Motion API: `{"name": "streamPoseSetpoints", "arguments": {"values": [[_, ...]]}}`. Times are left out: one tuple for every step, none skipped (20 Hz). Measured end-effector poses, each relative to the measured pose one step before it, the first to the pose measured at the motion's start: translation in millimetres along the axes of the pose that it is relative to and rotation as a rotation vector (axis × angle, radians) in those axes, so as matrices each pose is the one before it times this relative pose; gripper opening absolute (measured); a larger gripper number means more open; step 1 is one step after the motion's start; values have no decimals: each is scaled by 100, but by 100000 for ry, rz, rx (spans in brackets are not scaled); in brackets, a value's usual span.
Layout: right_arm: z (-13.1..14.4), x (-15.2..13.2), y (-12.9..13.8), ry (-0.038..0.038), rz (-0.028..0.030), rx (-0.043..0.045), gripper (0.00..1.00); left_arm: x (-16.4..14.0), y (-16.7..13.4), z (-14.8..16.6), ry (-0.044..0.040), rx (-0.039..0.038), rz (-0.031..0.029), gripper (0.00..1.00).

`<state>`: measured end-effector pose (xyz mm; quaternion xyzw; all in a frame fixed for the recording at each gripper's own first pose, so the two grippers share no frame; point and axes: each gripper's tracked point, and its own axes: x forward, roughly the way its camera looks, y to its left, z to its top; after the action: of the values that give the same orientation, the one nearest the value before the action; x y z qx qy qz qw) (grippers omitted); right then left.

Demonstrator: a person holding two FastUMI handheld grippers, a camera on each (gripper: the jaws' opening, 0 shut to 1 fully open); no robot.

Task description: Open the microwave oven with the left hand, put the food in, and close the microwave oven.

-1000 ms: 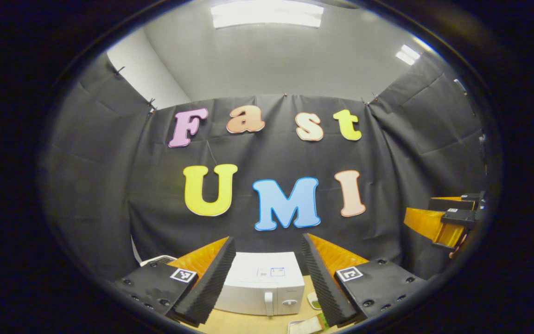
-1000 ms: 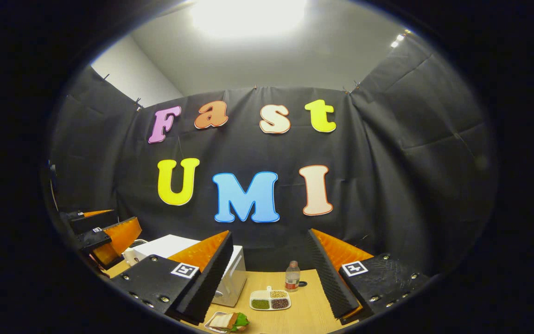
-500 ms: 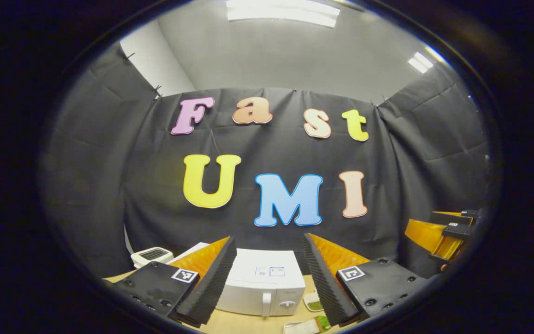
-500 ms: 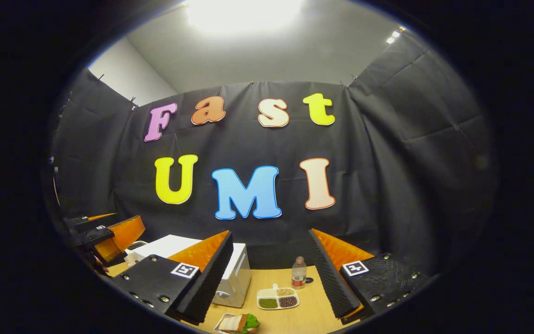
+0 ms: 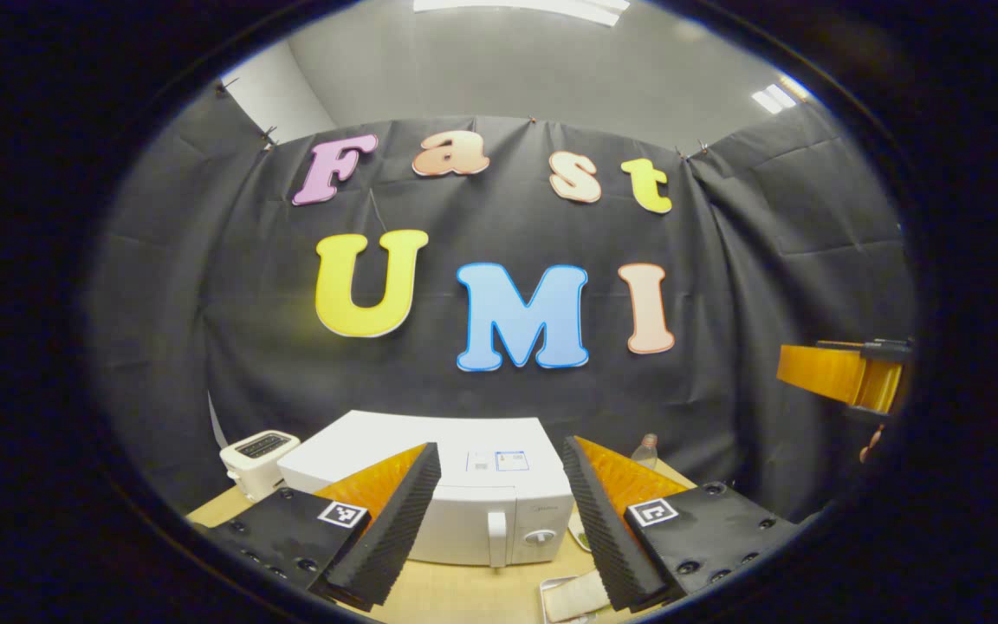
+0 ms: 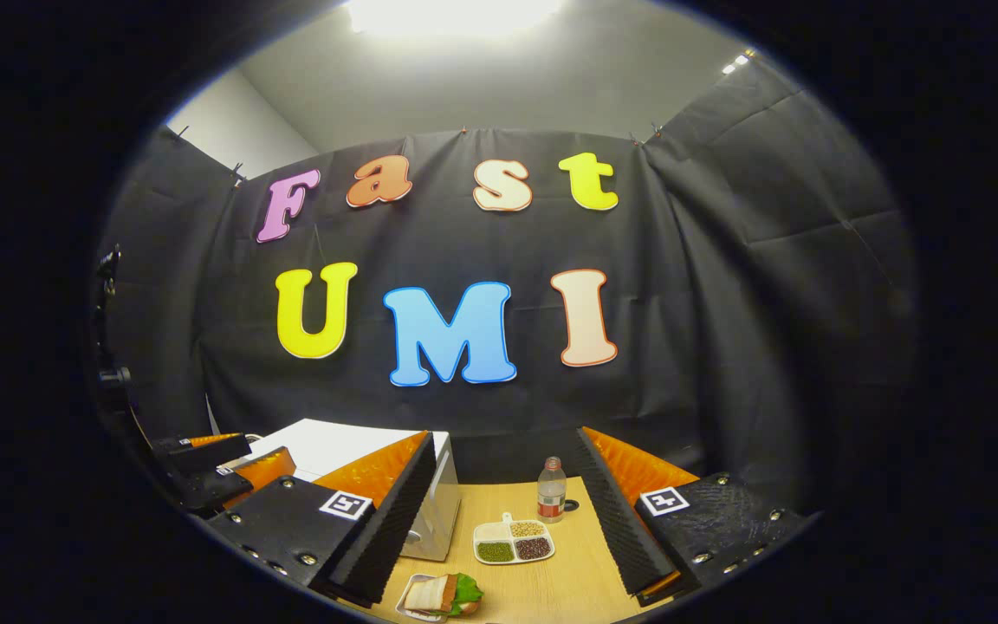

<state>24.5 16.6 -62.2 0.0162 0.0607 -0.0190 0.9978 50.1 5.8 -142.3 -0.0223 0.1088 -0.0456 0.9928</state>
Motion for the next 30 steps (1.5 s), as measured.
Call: {"name": "streamPoseSetpoints", "arguments": {"values": [[-594, 264, -273, 1395, 36, -360, 96, 721, -31, -1837, 3112, -11, -155, 95], [-414, 177, -249, 1181, 180, -338, 97, 723, -8, -1408, 2564, -397, -225, 92], [-552, 316, -47, 1443, 760, -227, 97, 842, -156, -1602, 2128, -287, -594, 93], [-421, 237, 59, 1809, 1131, -253, 96, 814, -263, -1360, 1899, 121, -1158, 94], [-781, 317, -96, 1909, 1029, -597, 96, 828, -241, -1228, 1477, 764, -1226, 93], [-406, 190, -92, 1302, 767, -974, 97, 778, 17, -1085, 1444, 1088, -351, 92], [-273, 217, -209, 822, 313, -1039, 97, 754, 60, -910, 674, 1012, 129, 90], [-194, 288, -177, 740, 149, -1110, 96, 727, 31, -1003, 904, 463, 385, 92], [-221, 134, -121, 362, 143, -550, 96, 880, 39, -1090, 1204, -251, 8, 90], [-50, 198, -122, 92, 71, -16, 96, 1026, 79, -1156, 1046, 327, 326, 89], [-151, 257, -130, 207, 9, 380, 96, 965, 115, -1396, 2390, 1195, 307, 87], [-157, 301, -28, 717, 366, 376, 97, 821, 248, -1342, 1876, 1281, 1247, 84], [-353, 158, 84, 826, 826, 209, 97, 1025, 469, -1027, 1257, 222, 2231, 78], [-173, 159, -111, 518, 668, 20, 97, 869, 152, -851, 1409, -469, 1069, 71], [-170, 119, -205, 464, 183, -309, 97, 602, 418, -845, 1123, -100, 1961, 64], [-261, 105, -288, 732, 47, -506, 96, 824, 20, -678, 1701, 276, 585, 67], [-429, 47, -224, 841, -208, -536, 96, 705, 67, -465, 881, 951, 669, 66], [-289, 86, -198, 667, -215, -366, 96, 651, 110, -231, 458, 774, 421, 60], [-294, 97, -152, 624, -372, -140, 96, 485, 13, -570, 1268, -397, -736, 72], [-252, 51, -96, 766, -377, 29, 97, 387, 173, -428, 1484, -1186, 246, 60], [-239, 49, -14, 526, -338, 109, 96, 127, -495, -293, 1708, -2971, -3547, 59], [54, -17, 68, 194, -520, 207, 96, 104, -496, 93, -185, -1171, -1351, 53], [-6, -89, 65, -28, -518, 179, 96, 102, 131, 4, 671, 1076, -233, 34], [108, -97, 182, -222, -148, 179, 96, -108, 29, 166, 4, -642, -199, 33], [7, -22, 262, -213, -235, -14, 97, 401, -2, -337, 466, -1211, 7, 26], [104, -94, 204, -197, -309, -374, 97, -761, 10, 245, 255, -207, -254, 25], [-15, -31, 113, -191, -489, -440, 97, -126, 62, -46, 140, 1459, 346, 16], [169, -82, 143, -217, -503, -231, 96, 380, -228, -39, 565, 1369, -71, 11], [-19, -26, 247, 66, -390, 178, 97, -204, 91, 17, 267, -125, -1047, 7], [-64, -104, 128, 222, -377, 353, 97, -214, -22, 82, -65, -402, -588, 7]]}}
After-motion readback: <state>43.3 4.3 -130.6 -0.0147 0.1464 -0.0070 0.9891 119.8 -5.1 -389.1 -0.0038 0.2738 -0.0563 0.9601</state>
